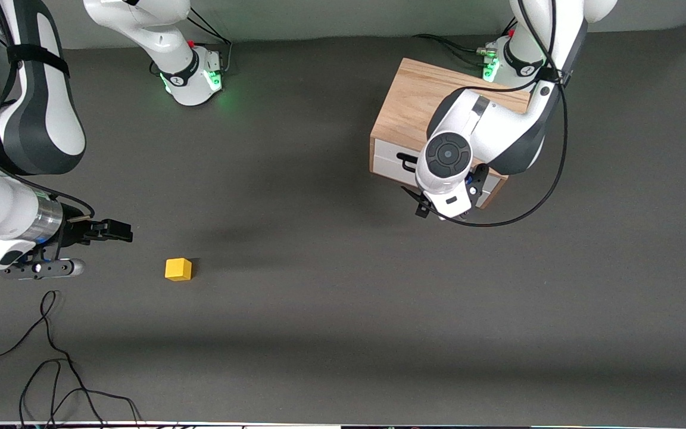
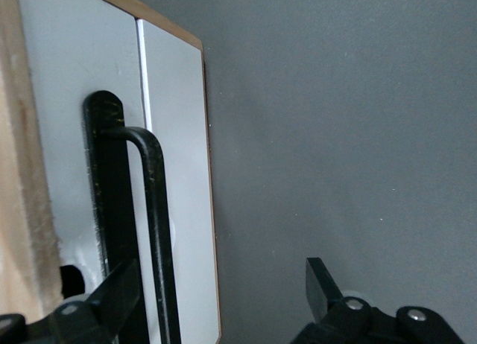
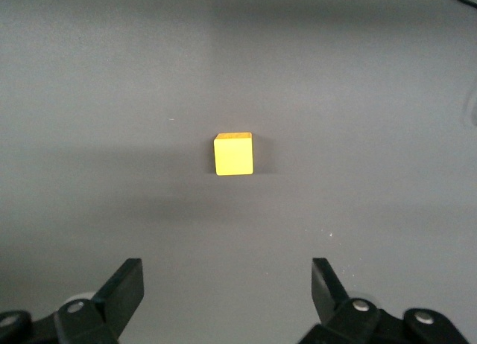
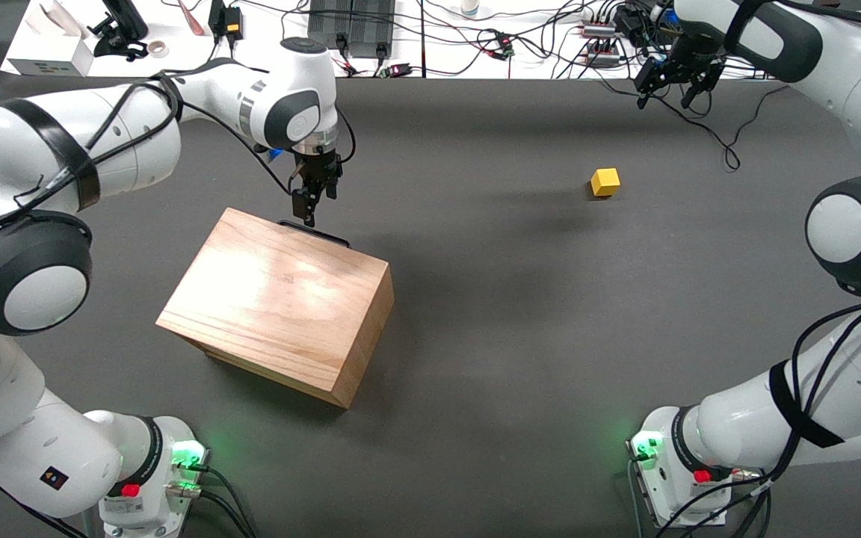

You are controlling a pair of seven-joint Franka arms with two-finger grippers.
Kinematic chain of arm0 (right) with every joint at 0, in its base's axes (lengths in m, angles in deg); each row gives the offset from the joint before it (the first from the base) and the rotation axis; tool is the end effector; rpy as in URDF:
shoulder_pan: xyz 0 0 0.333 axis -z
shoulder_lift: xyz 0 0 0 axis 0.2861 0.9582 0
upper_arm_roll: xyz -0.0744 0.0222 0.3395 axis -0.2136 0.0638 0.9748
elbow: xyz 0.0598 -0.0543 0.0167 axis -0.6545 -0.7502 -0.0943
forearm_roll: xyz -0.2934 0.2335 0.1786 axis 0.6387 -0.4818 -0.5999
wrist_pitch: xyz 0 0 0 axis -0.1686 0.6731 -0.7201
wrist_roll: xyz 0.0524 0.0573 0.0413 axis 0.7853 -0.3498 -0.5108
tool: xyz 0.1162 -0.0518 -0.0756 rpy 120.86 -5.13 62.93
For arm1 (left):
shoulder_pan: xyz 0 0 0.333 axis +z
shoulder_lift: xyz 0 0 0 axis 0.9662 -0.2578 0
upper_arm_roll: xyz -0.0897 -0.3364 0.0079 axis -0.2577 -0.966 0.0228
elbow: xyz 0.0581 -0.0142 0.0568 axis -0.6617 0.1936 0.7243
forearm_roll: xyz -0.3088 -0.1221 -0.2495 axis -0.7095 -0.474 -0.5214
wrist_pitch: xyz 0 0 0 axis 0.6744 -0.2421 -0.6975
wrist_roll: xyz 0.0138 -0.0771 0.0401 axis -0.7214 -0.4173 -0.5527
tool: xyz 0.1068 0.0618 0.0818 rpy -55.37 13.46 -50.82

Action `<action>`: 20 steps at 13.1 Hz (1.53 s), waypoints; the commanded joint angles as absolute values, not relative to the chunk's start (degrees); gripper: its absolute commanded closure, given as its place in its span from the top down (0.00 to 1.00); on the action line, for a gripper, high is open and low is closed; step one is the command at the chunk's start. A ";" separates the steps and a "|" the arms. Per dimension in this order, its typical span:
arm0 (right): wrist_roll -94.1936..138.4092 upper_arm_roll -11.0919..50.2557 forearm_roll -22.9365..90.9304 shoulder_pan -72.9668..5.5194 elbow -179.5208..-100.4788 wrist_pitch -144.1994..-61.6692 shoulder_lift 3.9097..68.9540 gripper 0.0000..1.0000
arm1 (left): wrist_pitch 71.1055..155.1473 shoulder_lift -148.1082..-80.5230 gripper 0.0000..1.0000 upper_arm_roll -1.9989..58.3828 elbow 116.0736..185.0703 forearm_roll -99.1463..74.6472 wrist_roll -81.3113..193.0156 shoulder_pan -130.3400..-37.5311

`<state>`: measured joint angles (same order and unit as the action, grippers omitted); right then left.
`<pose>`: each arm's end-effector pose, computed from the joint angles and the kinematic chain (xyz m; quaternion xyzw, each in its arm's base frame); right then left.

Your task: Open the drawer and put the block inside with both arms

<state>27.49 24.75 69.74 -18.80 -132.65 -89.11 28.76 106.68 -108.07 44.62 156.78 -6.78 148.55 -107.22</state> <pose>0.6600 0.0247 0.4472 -0.9986 -0.0109 0.0504 0.0084 0.5122 -0.3522 0.3024 -0.8273 -0.5462 0.0805 0.1041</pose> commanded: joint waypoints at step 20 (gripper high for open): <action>28.46 25.12 72.16 -19.53 -149.16 -122.38 38.01 1.00 | 109.87 -113.48 1.00 45.64 153.08 -5.89 148.10 -108.46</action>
